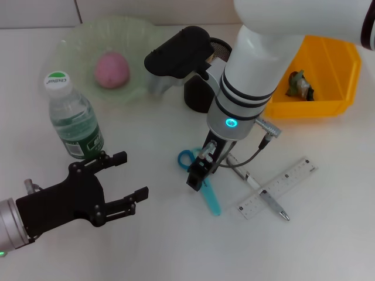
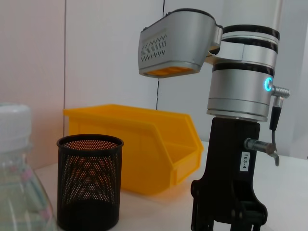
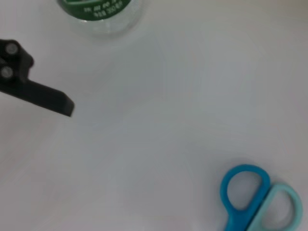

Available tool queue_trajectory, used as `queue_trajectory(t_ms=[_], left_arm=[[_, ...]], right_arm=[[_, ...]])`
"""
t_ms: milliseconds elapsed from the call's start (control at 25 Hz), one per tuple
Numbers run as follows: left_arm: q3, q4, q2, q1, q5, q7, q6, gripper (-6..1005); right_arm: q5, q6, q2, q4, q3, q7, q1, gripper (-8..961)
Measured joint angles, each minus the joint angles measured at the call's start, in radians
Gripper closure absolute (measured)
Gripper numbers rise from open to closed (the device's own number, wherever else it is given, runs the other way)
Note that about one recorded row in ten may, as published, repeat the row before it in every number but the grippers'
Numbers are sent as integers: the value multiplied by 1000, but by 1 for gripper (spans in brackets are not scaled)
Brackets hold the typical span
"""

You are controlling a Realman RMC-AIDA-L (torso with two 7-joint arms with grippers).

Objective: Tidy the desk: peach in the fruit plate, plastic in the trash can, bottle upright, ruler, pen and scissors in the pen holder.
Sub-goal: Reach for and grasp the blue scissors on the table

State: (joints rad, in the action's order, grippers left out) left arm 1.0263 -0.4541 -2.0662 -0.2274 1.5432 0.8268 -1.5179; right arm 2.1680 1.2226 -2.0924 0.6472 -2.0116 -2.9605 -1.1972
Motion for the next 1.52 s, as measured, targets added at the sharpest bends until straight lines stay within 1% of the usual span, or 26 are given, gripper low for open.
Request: queue_trajectory(t_ms=[1040, 1440, 1520], left_arm=[[2, 13, -2, -7, 0, -4, 16, 167], [2, 15, -2, -10, 0, -11, 18, 167], [2, 15, -2, -12, 0, -11, 18, 167]], right_arm=[[-8, 8, 0, -12, -30, 0, -8, 590], [-3, 23, 0, -7, -30, 0, -9, 671], [-3, 23, 0, -11, -30, 0, -9, 721]])
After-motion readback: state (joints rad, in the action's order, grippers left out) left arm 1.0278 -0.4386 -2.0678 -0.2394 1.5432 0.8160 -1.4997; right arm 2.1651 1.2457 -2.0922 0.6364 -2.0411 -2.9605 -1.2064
